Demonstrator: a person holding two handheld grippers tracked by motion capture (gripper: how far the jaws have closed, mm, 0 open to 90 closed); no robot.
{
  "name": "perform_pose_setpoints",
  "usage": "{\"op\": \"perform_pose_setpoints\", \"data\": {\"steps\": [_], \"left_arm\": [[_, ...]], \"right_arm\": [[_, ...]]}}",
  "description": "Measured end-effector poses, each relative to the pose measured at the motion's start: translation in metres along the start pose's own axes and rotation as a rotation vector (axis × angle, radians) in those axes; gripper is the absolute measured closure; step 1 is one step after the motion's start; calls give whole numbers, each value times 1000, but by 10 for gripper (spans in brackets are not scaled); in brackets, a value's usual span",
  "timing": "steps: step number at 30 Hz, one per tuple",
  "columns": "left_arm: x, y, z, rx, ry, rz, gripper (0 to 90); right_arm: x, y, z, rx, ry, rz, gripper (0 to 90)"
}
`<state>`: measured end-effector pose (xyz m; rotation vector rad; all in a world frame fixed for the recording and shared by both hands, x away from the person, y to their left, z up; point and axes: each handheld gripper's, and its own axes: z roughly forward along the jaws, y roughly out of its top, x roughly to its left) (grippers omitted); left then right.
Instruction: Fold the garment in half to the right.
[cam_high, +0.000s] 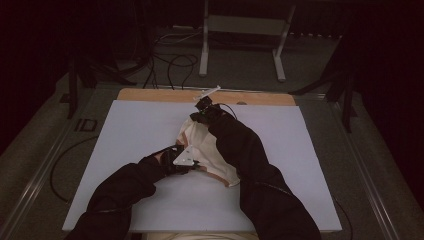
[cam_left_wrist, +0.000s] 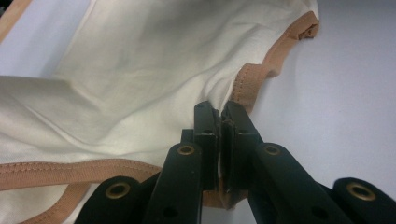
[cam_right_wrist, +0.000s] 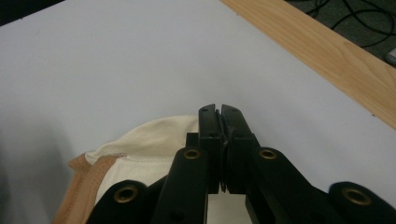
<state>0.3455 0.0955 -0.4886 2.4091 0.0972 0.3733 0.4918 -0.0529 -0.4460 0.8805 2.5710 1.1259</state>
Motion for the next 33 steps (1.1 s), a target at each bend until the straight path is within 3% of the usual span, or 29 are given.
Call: {"op": "perform_pose_setpoints", "data": {"steps": [17, 33], "left_arm": [[0, 26, -3, 39, 0, 92, 861], [-1, 48, 2, 58, -21, 140, 861]], "right_arm": [[-15, -14, -39, -58, -27, 29, 885], [-32, -32, -74, -87, -64, 62, 885]]}}
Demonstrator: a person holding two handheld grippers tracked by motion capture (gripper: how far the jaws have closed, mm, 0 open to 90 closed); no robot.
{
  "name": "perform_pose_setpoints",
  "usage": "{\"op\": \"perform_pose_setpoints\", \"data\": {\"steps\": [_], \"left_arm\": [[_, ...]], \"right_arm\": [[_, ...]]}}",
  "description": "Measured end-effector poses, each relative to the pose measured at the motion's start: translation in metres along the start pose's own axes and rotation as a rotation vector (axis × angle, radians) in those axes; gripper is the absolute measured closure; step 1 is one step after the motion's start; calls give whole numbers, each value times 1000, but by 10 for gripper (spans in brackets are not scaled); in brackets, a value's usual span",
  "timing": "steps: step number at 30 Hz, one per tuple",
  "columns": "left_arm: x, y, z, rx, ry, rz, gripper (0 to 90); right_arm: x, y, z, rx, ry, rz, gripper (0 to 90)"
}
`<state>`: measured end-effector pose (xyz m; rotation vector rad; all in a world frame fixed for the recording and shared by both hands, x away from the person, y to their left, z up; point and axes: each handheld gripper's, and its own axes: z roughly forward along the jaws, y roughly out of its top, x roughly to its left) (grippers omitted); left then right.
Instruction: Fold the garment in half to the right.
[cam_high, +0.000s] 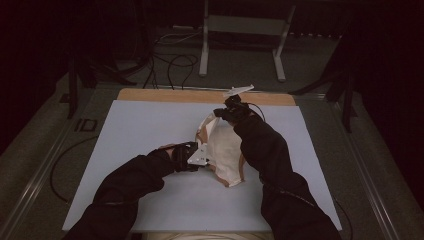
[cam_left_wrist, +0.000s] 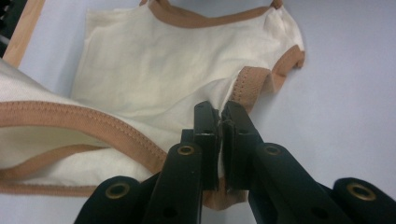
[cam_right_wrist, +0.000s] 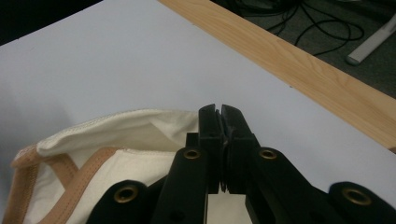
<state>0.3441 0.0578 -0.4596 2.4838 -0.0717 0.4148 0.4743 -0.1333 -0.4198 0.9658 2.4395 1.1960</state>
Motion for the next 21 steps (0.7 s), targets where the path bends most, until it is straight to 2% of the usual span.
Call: {"op": "perform_pose_setpoints", "data": {"steps": [6, 11, 21], "left_arm": [[-1, 8, 5, 5, -11, 18, 860], [-2, 16, 11, 31, -28, 39, 860], [-2, 33, 26, 70, -63, 62, 858]], "right_arm": [[-5, -4, -9, -7, -9, 2, 885], [-11, -12, -16, -16, -10, 13, 885], [-29, -34, -20, -6, -12, 66, 885]]}}
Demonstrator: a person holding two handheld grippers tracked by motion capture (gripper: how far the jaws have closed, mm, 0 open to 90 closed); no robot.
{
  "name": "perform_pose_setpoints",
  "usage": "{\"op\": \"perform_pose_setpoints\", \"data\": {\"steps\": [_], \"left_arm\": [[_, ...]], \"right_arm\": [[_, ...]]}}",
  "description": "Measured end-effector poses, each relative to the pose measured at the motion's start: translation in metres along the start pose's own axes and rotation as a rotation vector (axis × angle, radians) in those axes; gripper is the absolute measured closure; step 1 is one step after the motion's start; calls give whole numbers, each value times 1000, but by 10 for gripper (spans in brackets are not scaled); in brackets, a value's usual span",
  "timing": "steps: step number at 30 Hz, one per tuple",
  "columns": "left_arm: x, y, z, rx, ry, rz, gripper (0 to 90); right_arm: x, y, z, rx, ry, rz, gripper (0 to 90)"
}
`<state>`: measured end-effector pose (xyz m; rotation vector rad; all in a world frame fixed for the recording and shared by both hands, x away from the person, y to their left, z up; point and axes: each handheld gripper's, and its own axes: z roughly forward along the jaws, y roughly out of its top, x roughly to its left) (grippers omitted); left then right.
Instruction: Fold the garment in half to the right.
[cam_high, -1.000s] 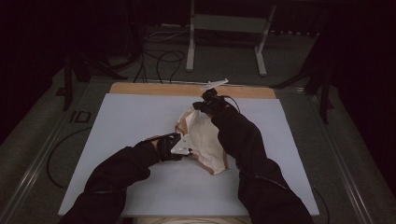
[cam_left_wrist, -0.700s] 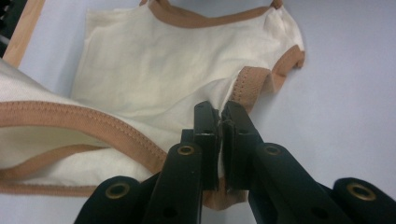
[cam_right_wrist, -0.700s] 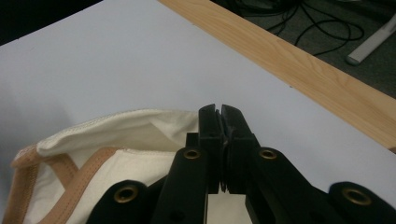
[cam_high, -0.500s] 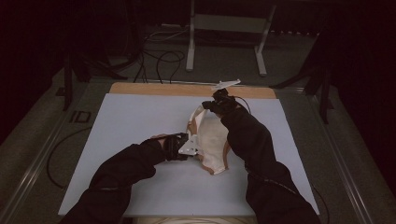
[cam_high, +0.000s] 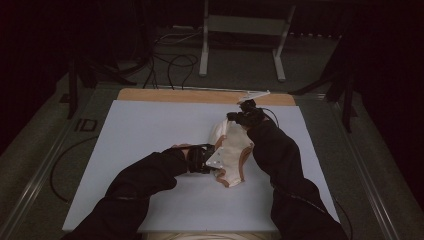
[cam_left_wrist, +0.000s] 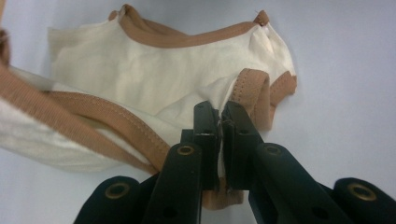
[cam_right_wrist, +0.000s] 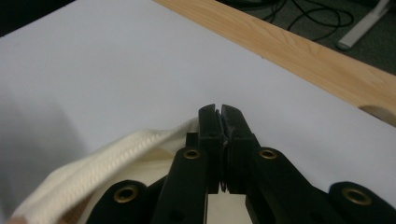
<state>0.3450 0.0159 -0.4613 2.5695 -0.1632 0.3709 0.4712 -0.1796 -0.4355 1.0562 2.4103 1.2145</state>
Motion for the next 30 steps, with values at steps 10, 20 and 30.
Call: {"op": "perform_pose_setpoints", "data": {"steps": [10, 20, 30], "left_arm": [[2, 16, 14, 41, -40, 41, 857], [1, 28, 26, 84, -82, 76, 854], [3, 34, 38, 77, -104, 70, 851]], "right_arm": [[-14, -15, -3, 12, -14, 27, 884], [-23, -32, -8, 21, -26, 45, 883], [-32, -45, -6, 14, -30, 71, 882]]}}
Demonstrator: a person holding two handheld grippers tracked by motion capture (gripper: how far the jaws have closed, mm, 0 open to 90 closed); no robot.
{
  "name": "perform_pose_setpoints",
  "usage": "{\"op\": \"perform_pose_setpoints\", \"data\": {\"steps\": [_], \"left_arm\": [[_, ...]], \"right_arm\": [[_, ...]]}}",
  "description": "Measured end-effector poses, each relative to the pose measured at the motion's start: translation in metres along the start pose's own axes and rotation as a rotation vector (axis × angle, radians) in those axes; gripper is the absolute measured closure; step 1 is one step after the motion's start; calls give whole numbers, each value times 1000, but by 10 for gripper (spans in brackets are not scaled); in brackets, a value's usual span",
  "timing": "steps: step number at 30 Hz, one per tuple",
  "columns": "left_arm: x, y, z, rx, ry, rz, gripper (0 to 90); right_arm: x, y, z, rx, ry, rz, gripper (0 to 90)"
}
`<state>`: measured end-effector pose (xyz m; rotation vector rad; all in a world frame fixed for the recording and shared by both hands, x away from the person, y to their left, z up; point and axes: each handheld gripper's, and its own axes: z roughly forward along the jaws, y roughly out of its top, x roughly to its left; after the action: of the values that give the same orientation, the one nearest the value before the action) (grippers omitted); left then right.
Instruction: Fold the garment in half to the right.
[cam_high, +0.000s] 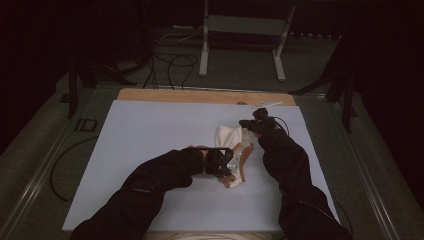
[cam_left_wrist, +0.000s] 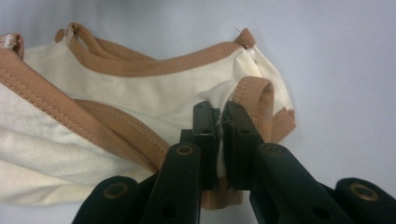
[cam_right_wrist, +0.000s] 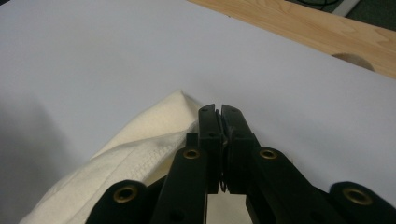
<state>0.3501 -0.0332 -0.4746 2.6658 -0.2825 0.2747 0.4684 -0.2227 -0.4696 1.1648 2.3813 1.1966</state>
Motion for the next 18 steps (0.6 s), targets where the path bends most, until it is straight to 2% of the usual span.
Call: {"op": "perform_pose_setpoints", "data": {"steps": [9, 13, 16, 18], "left_arm": [[4, 8, 9, -8, -16, -7, 843], [6, 11, 12, -23, -24, -27, 838], [7, 13, 14, -51, -30, -40, 811], [7, 14, 14, -77, -43, -48, 760]], "right_arm": [[-13, -13, 3, 13, -17, 35, 882], [-19, -19, 4, 14, -25, 51, 882], [-22, -24, 6, 16, -21, 62, 876], [-25, -27, 7, 17, -20, 72, 847]]}}
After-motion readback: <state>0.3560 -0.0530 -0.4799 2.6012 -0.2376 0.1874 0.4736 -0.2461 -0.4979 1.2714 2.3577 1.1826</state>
